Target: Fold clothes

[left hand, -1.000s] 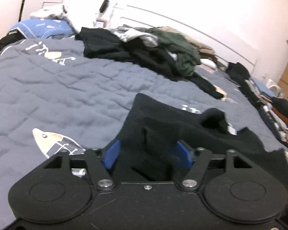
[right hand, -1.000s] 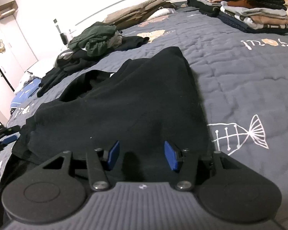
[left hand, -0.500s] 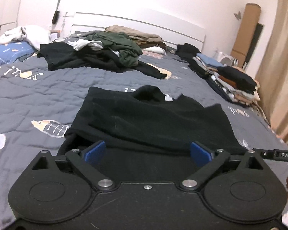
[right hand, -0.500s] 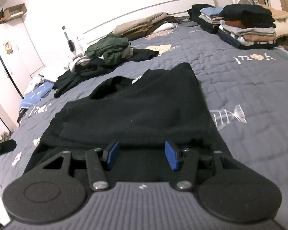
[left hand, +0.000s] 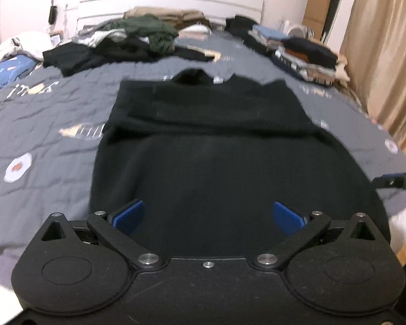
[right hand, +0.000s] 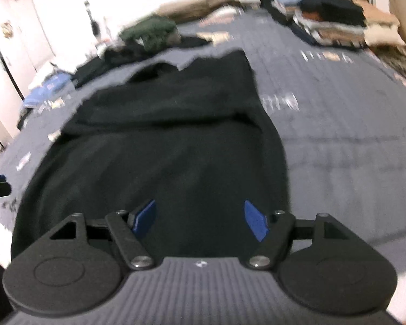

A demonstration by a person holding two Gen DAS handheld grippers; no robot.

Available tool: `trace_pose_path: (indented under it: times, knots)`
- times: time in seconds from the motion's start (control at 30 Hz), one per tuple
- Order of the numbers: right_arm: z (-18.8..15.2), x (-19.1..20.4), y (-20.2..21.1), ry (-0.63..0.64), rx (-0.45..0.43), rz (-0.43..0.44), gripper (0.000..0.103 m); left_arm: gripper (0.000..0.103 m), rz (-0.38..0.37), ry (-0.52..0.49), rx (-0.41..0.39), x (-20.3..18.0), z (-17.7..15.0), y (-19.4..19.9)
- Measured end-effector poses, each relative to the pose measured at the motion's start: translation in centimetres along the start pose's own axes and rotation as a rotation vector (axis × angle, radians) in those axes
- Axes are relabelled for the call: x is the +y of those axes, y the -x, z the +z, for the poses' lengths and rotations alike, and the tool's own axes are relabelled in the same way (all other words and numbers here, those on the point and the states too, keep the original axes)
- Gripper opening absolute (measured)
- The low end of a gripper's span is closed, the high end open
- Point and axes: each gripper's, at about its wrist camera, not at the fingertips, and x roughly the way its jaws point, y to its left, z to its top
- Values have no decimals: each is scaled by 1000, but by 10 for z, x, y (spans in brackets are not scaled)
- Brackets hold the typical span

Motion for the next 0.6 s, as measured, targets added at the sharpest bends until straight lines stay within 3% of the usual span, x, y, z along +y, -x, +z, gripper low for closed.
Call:
trace_pose_path:
  times: [0.3, 0.6]
  knots:
    - [-31, -16, 20, -4, 204, -45, 72, 102, 38, -12, 207, 35, -25, 17]
    - [-54, -18, 0, 17, 345, -66, 72, 102, 54, 71, 358, 67, -47, 2]
